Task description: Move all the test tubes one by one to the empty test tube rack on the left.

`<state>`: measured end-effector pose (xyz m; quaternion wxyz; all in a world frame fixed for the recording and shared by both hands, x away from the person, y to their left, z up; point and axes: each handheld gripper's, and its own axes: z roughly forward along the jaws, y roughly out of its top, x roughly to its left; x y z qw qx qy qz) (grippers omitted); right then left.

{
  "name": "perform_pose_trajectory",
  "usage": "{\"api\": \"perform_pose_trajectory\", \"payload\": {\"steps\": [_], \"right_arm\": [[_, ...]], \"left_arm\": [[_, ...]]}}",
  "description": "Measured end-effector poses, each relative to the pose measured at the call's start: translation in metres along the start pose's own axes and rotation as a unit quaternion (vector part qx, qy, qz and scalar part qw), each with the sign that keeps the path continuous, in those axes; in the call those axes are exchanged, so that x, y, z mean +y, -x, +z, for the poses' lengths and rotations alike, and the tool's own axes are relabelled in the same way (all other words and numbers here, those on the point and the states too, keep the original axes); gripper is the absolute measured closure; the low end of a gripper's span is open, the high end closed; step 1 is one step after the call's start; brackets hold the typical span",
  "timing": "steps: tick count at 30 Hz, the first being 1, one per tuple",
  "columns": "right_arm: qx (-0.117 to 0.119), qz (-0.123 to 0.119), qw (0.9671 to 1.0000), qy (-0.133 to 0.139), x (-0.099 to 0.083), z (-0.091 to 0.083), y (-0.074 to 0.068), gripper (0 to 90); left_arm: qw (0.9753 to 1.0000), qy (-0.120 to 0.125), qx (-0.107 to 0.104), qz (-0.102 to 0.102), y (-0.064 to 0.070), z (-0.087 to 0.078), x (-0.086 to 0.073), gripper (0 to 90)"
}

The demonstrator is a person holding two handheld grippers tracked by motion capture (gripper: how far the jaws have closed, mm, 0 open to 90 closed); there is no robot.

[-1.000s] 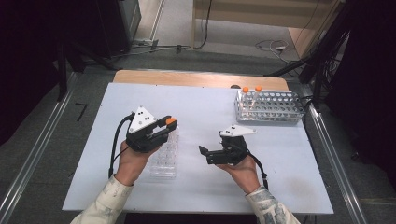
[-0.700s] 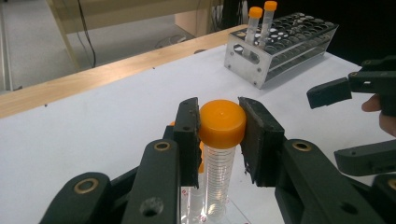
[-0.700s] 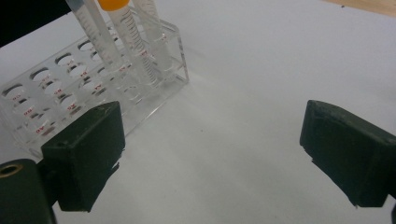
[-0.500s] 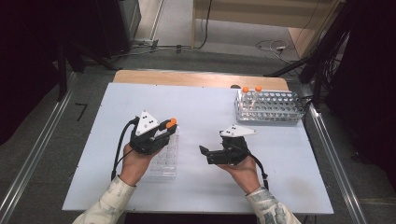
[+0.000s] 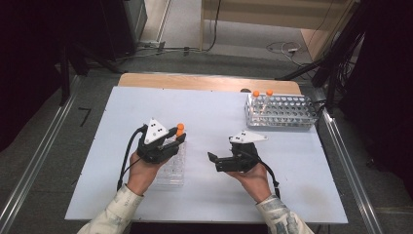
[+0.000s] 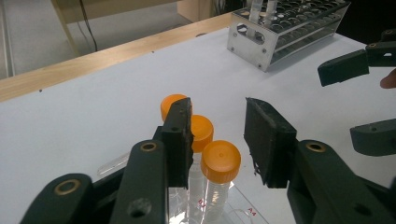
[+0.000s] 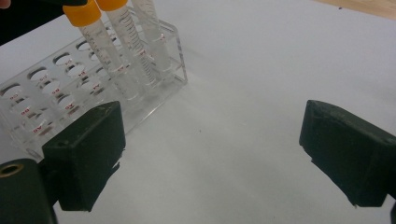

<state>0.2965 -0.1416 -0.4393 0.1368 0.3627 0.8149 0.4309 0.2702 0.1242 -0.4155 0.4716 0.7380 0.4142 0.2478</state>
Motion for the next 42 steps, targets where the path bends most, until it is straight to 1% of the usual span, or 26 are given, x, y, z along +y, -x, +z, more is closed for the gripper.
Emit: {"api": "perform_pose_trajectory", "payload": {"steps": [2,5,8,11,13,16,23,24,31,34,36,40,42], "right_arm": [[-0.001,0.000,1.0000,0.001,0.000,0.000,0.000,5.6],[0.000,-0.001,1.0000,0.003,0.000,0.000,0.001,5.6],[-0.001,0.000,1.0000,0.005,0.000,-0.001,0.001,5.6],[-0.006,-0.001,1.0000,0.006,0.001,-0.002,0.002,5.6],[-0.010,0.000,0.9999,0.008,0.001,-0.003,0.003,5.6],[-0.014,0.005,0.9998,0.013,0.001,-0.005,0.006,5.6],[-0.032,0.011,0.9992,0.024,0.004,-0.011,0.013,5.9],[-0.034,0.014,0.9990,0.026,0.005,-0.013,0.014,5.9],[-0.059,0.024,0.9971,0.043,0.009,-0.021,0.027,7.9],[-0.077,0.037,0.9952,0.047,0.011,-0.024,0.035,7.9],[-0.096,0.049,0.9928,0.053,0.013,-0.027,0.041,7.9],[-0.134,0.073,0.9861,0.065,0.020,-0.031,0.052,8.0],[-0.148,0.086,0.9827,0.069,0.022,-0.030,0.060,10.1]], "left_arm": [[1.0000,-0.001,-0.001,0.000,0.000,-0.001,0.001,58.4],[0.9999,0.005,-0.008,-0.005,-0.001,-0.002,0.001,53.3],[0.9999,0.007,-0.007,-0.009,-0.001,-0.002,0.002,47.7],[0.9999,0.006,-0.003,-0.011,-0.002,-0.002,0.003,39.1],[0.9999,0.006,0.007,-0.015,-0.002,-0.002,0.004,30.0],[0.9998,0.006,0.009,-0.017,-0.002,-0.002,0.004,25.1],[0.9998,0.004,0.008,-0.018,-0.003,-0.001,0.004,22.8],[0.9998,0.004,0.008,-0.019,-0.003,-0.001,0.004,22.8],[0.9998,0.009,0.008,-0.018,-0.001,-0.001,0.004,22.9],[0.9997,0.011,0.008,-0.018,-0.002,-0.002,0.005,22.9],[0.9997,0.012,0.010,-0.020,-0.003,-0.003,0.005,22.9],[0.9996,0.014,0.011,-0.020,-0.003,-0.003,0.006,22.9],[0.9997,0.016,0.008,-0.019,-0.002,-0.004,0.007,23.0]]}}
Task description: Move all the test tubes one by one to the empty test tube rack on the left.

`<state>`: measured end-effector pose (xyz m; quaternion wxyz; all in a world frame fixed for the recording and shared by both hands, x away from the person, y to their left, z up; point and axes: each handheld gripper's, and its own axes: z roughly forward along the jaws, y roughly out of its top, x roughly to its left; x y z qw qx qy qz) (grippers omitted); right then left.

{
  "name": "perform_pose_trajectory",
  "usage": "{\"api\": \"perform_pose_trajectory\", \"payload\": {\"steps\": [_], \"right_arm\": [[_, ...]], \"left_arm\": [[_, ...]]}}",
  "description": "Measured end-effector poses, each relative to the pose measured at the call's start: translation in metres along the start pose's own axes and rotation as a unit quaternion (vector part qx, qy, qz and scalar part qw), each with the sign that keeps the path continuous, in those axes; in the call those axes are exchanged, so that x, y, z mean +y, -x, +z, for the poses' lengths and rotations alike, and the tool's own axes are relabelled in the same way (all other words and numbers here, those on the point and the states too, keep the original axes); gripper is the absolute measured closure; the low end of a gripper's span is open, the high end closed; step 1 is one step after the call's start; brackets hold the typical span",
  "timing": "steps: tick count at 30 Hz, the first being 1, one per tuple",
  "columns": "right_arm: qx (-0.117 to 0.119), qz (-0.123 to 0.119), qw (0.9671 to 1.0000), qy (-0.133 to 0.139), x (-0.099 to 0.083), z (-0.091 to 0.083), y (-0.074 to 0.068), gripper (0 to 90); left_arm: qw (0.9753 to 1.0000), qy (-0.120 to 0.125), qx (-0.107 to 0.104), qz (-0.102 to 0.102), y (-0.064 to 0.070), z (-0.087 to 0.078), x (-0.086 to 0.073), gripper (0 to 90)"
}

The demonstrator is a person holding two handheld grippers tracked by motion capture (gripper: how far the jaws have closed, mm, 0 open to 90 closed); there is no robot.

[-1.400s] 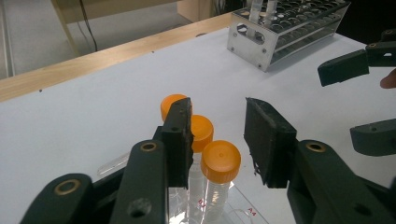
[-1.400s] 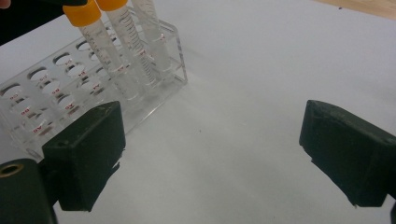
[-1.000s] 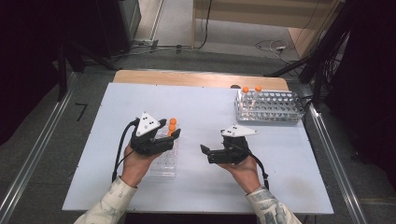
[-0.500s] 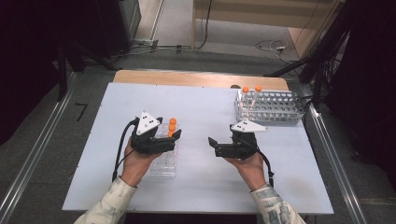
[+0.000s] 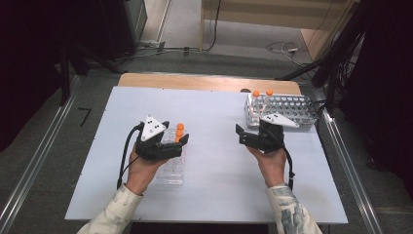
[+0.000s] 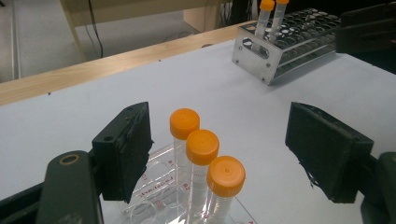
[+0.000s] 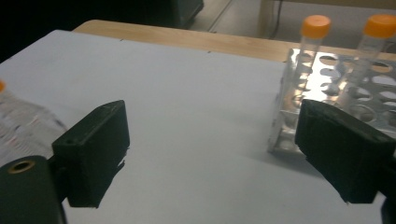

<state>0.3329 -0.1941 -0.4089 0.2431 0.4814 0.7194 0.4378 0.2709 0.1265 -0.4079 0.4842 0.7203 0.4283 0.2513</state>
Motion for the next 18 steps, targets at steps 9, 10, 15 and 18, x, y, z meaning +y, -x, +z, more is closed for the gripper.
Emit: {"api": "perform_pose_trajectory", "payload": {"steps": [9,10,15,18], "right_arm": [[-0.078,0.029,0.9965,-0.010,0.018,0.025,0.030,12.2],[-0.083,0.033,0.9959,-0.008,0.020,0.027,0.035,12.7],[-0.108,0.046,0.9931,0.003,0.027,0.038,0.056,13.3],[-0.117,0.044,0.9921,0.007,0.026,0.045,0.066,15.6]], "left_arm": [[1.0000,0.000,0.001,0.001,-0.002,0.000,0.001,23.2],[1.0000,0.001,0.002,0.001,-0.002,0.000,0.001,23.2],[1.0000,0.000,0.001,0.001,-0.001,-0.001,0.000,23.7],[1.0000,0.000,0.002,-0.001,-0.002,0.000,-0.001,23.7]]}}
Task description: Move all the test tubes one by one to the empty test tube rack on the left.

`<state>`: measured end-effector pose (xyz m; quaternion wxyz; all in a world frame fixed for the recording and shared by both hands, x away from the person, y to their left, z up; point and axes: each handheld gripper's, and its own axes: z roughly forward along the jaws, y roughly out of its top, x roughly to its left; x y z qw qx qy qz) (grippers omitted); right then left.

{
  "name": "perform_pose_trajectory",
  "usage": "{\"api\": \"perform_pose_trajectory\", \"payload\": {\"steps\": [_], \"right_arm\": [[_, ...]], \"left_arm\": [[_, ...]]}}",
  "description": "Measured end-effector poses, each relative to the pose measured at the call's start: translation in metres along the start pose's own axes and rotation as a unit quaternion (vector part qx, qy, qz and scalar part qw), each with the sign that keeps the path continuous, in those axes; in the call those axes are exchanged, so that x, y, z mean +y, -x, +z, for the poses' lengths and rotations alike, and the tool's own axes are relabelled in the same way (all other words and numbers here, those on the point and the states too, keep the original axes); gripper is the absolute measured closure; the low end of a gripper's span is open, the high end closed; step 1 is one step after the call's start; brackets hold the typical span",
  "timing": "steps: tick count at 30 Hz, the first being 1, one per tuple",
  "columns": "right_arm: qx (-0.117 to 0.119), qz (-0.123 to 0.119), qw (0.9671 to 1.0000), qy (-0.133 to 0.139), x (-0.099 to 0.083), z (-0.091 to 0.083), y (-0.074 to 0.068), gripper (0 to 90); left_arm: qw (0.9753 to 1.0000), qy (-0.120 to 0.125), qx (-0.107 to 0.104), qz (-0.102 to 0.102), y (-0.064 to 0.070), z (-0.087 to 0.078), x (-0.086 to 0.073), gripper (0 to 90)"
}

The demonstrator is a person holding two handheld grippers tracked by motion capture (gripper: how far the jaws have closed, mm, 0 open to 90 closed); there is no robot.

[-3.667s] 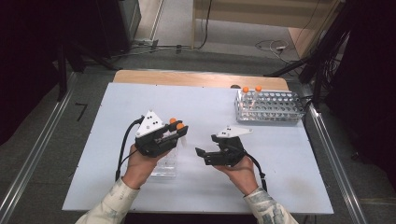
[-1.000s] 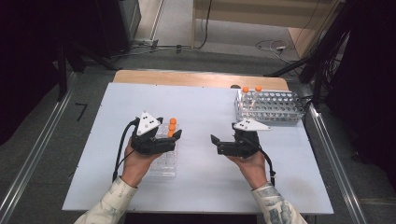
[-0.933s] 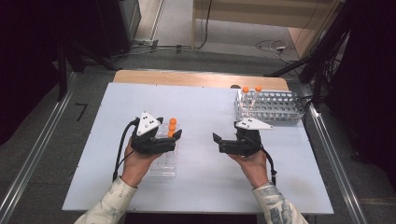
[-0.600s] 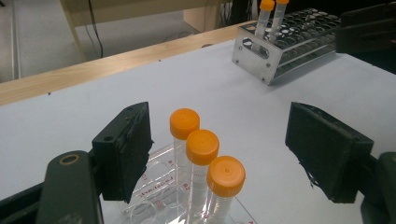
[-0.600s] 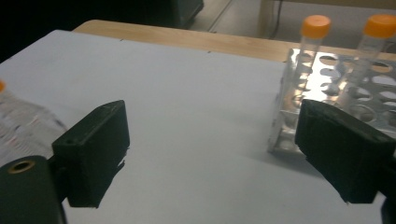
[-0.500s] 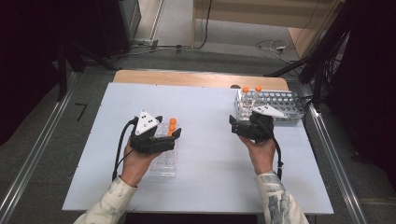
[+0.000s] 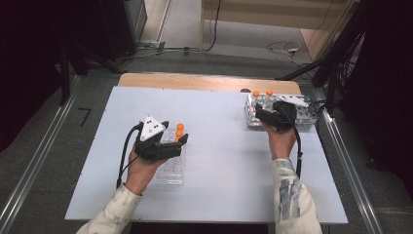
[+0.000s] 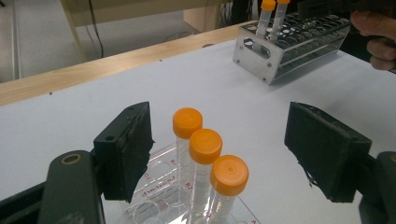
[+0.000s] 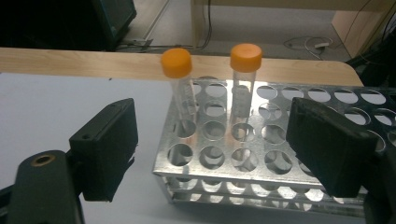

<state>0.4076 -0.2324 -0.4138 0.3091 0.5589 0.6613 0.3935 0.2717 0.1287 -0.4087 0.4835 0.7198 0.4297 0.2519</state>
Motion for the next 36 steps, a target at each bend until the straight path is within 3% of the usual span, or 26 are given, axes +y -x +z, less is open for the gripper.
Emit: {"api": "perform_pose_trajectory", "payload": {"steps": [8,16,22,36], "right_arm": [[-0.011,-0.012,0.9999,0.002,0.002,0.023,0.014,24.8],[-0.013,-0.021,0.9997,-0.003,-0.001,0.044,0.020,42.0],[-0.007,-0.031,0.9995,-0.009,0.001,0.052,0.024,48.8],[0.000,-0.025,0.9995,-0.016,0.001,0.067,0.029,62.9]], "left_arm": [[1.0000,-0.003,-0.004,0.003,0.003,0.001,0.000,23.8],[1.0000,-0.002,-0.006,0.003,0.003,0.001,-0.001,24.3],[1.0000,-0.005,-0.006,0.004,0.003,0.002,-0.001,24.4],[0.9999,0.010,-0.012,0.002,0.006,-0.005,0.003,24.3]]}}
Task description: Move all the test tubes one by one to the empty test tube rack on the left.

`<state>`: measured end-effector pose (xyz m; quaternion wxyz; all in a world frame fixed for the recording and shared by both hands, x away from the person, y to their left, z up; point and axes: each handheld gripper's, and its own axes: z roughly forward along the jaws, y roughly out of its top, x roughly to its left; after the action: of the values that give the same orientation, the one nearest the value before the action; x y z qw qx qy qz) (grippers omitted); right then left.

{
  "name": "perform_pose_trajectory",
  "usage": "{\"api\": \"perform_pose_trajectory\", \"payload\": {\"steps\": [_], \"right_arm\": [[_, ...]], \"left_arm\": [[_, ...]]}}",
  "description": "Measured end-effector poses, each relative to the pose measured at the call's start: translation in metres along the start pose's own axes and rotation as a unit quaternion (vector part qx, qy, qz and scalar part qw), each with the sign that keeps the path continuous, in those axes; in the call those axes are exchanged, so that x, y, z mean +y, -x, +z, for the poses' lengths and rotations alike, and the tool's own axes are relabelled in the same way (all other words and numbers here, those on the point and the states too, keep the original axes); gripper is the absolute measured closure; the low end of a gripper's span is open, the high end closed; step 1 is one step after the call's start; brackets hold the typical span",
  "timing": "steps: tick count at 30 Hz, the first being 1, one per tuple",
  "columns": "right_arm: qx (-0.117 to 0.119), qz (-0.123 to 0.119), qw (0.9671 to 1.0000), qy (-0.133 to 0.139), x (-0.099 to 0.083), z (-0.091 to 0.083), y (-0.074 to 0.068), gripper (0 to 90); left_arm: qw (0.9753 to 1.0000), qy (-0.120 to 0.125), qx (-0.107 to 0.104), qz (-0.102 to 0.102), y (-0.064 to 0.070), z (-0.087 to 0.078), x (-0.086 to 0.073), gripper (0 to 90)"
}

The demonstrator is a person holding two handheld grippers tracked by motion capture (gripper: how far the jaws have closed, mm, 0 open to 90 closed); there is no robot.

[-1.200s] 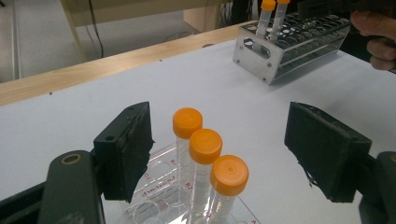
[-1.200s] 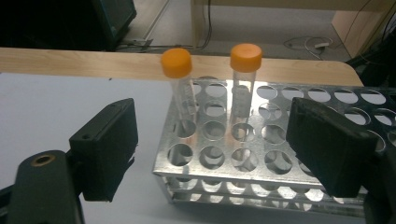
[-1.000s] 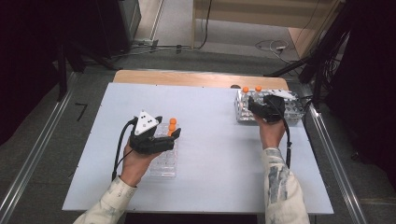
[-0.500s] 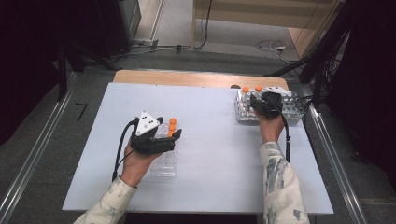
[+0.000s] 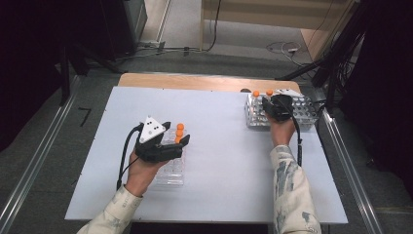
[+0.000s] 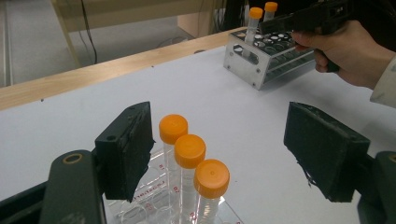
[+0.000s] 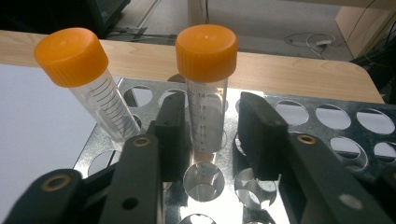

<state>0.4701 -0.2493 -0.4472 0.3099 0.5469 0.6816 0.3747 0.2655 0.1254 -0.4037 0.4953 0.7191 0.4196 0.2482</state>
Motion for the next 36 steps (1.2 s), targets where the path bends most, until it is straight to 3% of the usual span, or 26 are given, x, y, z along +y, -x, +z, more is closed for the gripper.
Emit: {"api": "perform_pose_trajectory", "payload": {"steps": [4,15,36], "right_arm": [[0.003,-0.004,1.0000,0.002,0.001,0.002,-0.002,69.8],[-0.001,-0.016,0.9998,0.012,0.004,-0.003,-0.003,71.7],[0.010,0.000,0.9975,0.069,0.027,-0.040,0.001,72.0]], "left_arm": [[1.0000,-0.003,-0.001,-0.001,0.000,0.001,-0.001,24.2],[1.0000,-0.005,0.000,0.001,-0.001,0.001,-0.001,24.2],[0.9999,-0.011,0.001,0.001,-0.001,0.002,-0.002,21.7]]}}
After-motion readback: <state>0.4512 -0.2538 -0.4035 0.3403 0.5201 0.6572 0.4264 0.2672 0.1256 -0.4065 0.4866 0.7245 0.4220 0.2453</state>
